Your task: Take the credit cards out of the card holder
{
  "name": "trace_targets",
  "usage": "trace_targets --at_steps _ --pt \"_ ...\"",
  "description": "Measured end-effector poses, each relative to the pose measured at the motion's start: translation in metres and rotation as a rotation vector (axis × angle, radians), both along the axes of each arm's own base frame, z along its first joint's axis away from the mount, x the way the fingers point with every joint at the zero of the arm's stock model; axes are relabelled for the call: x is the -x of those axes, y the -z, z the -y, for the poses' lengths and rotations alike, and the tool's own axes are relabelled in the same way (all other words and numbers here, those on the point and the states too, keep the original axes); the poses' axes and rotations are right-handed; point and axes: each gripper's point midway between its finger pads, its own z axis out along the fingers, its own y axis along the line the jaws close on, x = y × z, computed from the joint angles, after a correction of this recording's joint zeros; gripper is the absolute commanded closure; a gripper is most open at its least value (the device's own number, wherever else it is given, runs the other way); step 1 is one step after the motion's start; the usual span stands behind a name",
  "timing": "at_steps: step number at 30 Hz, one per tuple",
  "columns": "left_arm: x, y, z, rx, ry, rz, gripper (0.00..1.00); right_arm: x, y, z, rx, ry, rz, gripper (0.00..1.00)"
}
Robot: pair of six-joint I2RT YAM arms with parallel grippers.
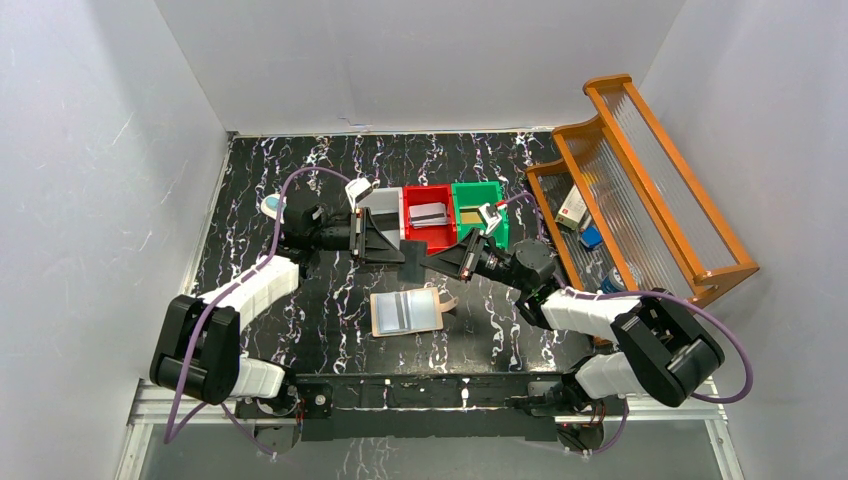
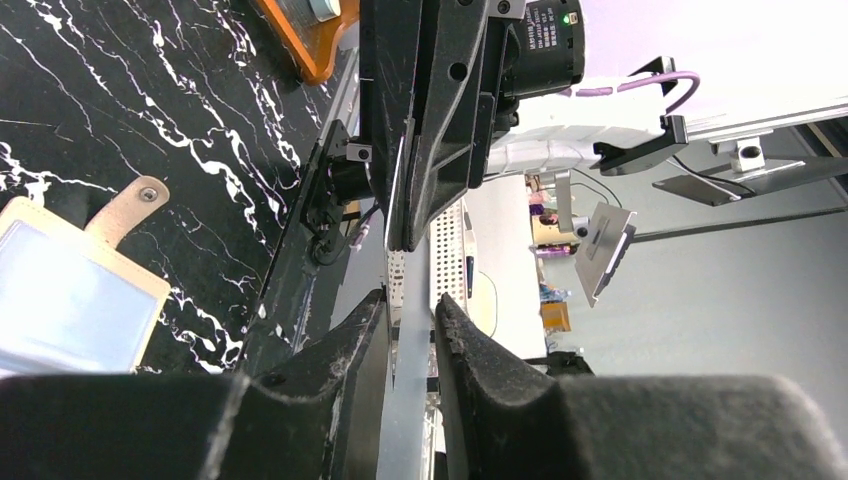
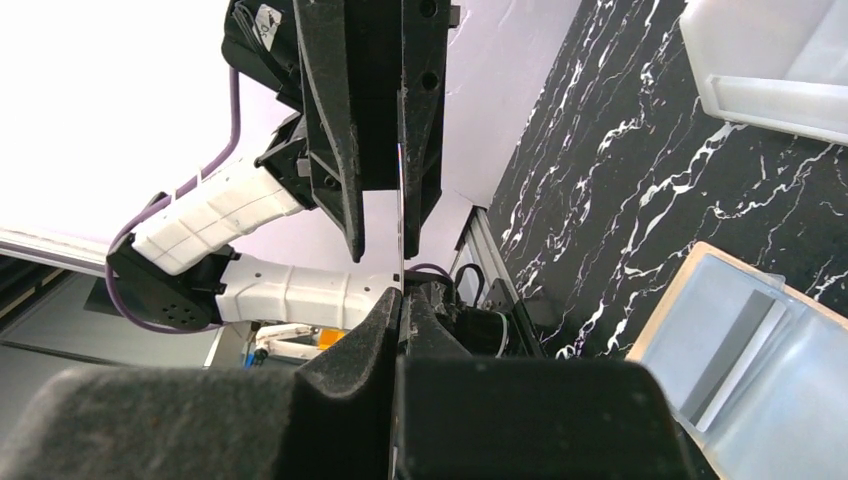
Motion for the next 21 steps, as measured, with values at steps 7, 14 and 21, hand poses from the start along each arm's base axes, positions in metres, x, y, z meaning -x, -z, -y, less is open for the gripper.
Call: trace_targets --at_steps 7,14,21 --pt "0.005 -0.002 0.003 0.006 0.024 0.003 1.00 0.002 -0.004 0.000 -0.017 -0.014 0.004 0.97" --pt "0.004 0.003 0.004 -0.018 0.016 0.012 1.00 0.003 -0.003 -0.001 -0.018 -0.018 0.003 0.68" --pt "-0.016 0.003 0.006 -0.166 -0.046 0.119 1.00 -0.006 0.024 0.007 0.072 0.067 -0.079 0.33"
